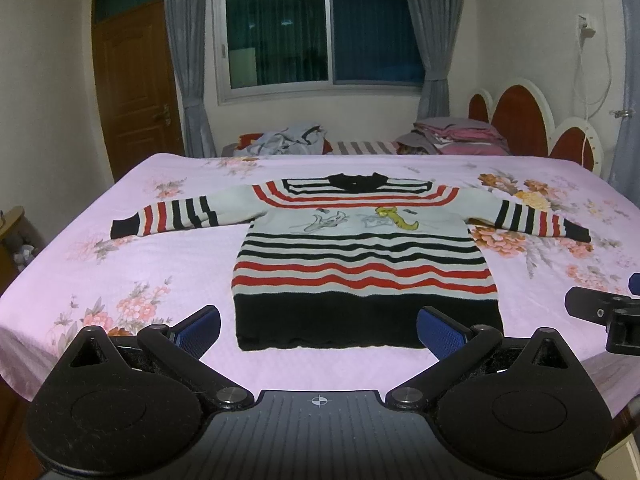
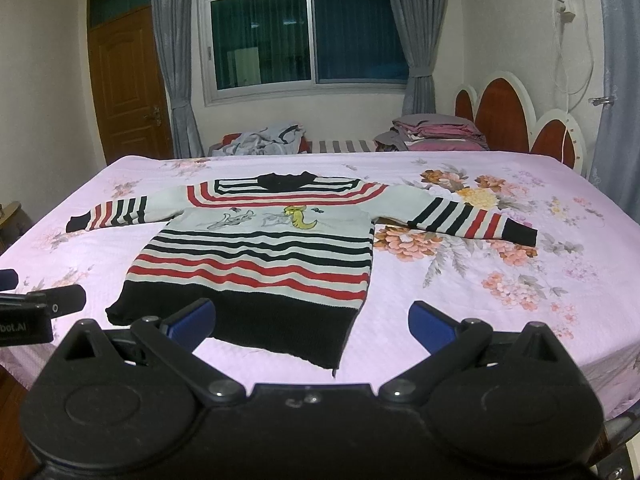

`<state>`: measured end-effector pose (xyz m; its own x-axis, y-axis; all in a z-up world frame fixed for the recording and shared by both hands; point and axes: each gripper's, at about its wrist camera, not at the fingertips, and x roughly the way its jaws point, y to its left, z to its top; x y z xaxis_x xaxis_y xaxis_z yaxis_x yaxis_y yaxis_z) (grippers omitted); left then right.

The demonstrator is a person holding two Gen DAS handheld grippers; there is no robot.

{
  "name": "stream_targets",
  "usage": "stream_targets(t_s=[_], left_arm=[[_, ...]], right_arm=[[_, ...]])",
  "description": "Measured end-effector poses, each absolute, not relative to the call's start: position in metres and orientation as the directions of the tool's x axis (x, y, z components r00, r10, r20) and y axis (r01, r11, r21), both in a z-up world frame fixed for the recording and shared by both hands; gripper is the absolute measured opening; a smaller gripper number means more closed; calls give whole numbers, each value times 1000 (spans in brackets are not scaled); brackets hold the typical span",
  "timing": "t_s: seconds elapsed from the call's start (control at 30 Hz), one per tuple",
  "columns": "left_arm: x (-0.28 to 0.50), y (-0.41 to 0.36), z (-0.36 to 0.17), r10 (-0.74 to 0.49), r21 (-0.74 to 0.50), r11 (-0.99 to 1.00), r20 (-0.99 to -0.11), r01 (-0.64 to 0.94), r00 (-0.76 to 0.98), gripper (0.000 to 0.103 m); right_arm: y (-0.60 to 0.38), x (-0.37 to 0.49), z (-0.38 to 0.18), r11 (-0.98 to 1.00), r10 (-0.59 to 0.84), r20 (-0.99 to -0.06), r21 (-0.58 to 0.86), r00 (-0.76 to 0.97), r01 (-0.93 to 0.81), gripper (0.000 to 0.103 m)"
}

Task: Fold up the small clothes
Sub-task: 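Move both grippers forward over the sweater toward its sleeves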

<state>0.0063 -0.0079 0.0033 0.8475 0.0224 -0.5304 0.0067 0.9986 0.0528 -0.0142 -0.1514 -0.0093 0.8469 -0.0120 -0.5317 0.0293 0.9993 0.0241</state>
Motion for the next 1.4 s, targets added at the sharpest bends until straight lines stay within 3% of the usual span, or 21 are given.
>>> stream_targets(t_s=[0.57,1.1,1.23,1.4], left_arm=[[29,-9,1,30,76,997,-539,13,842,103],[126,-18,-9,-33,58,995,-536,76,843,103],[153,-20,-14,-34,81,993,-488,84,872,103],[198,-21,-13,-104,54,986,-546,159,831,103]], right_arm=[[-157,2,-18,998,-25,-541,39,840,55,103],[-179,84,-23,988,-102,-562,40,821,150,103],[-184,110,-27,982,-126,-573,43,810,184,103],[-191,139,-29,967,-166,-570,64,805,245,103]])
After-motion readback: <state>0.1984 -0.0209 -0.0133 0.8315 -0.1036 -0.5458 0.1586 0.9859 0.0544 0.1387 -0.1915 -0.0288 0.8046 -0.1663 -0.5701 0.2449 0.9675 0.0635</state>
